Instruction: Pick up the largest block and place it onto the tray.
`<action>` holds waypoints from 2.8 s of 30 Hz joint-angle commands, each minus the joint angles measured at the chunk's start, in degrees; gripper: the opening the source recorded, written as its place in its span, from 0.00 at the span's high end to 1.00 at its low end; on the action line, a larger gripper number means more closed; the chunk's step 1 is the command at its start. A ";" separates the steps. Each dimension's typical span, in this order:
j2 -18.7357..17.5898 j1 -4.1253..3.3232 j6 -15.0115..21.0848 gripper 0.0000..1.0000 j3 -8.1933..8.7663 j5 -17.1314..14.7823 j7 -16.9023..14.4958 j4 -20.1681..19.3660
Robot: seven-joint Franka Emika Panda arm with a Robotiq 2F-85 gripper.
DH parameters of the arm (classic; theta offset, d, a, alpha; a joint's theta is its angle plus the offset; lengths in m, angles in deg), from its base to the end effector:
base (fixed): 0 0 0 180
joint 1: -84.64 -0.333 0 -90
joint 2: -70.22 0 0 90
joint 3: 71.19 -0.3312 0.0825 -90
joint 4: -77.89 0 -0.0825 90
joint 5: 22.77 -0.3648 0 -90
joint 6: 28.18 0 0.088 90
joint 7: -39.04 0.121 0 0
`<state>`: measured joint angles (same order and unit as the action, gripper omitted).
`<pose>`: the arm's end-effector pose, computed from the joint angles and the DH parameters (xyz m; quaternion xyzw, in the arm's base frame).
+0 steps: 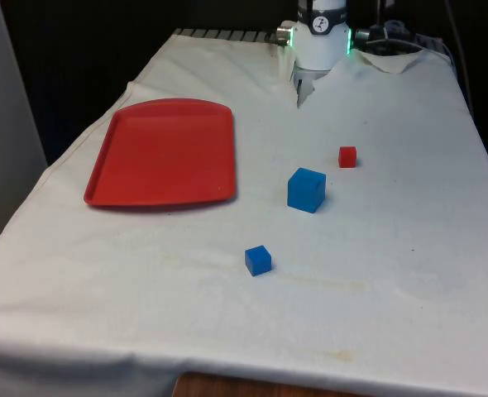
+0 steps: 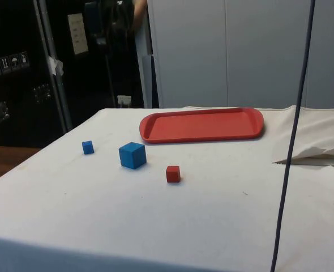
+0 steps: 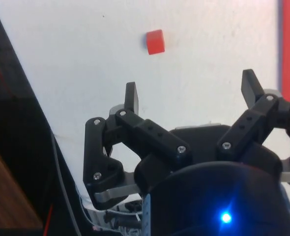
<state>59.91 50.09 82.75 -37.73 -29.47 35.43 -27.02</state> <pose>0.5805 0.0368 0.4521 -0.9995 -0.0215 0.0215 0.0051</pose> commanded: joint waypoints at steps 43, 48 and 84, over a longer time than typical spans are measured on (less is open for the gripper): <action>-11.17 2.35 18.91 0.00 -0.23 -9.85 -9.22 -9.80; -13.75 2.75 21.08 0.00 -0.17 -12.78 -9.85 -9.57; -24.52 2.12 30.37 0.00 -1.32 -22.80 -4.07 -8.65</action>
<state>35.62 52.32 112.54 -38.99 -51.99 31.02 -35.67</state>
